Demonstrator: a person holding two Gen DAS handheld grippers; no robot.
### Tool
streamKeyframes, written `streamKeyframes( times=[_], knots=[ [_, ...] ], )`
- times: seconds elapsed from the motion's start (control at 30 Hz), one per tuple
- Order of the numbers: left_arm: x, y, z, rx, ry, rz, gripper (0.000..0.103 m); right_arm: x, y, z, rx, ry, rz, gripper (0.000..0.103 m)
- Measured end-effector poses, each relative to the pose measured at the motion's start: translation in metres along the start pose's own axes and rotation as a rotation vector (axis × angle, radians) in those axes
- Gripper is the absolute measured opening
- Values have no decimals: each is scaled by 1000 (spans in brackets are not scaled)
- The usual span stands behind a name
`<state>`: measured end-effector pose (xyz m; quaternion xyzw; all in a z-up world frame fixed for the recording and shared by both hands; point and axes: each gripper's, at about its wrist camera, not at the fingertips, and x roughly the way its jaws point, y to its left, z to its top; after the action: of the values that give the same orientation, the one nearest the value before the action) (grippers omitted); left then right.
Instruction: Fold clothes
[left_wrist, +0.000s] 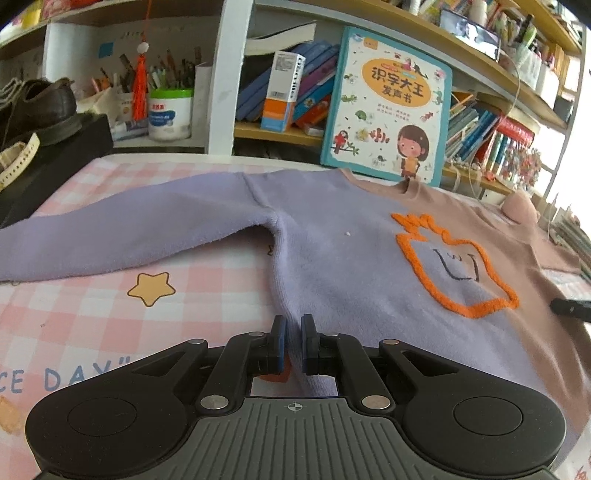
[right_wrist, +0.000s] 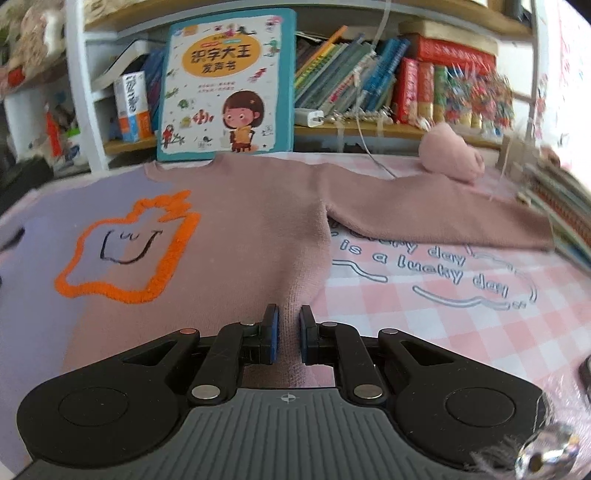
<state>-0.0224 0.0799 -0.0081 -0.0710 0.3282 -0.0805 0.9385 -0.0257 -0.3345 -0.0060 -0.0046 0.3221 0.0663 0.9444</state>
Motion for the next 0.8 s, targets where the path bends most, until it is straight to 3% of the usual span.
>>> streamKeyframes(
  times=[0.47, 0.67, 0.8],
  knots=[
    [-6, 25, 4, -20, -16, 83, 7, -1, 11, 0, 15, 5, 22, 10],
    [-10, 25, 2, -20, 3, 46, 7, -2, 19, 0, -14, 10, 48, 10],
    [-17, 26, 5, -61, -38, 20, 13, -1, 22, 1, -49, 7, 28, 10]
  ],
)
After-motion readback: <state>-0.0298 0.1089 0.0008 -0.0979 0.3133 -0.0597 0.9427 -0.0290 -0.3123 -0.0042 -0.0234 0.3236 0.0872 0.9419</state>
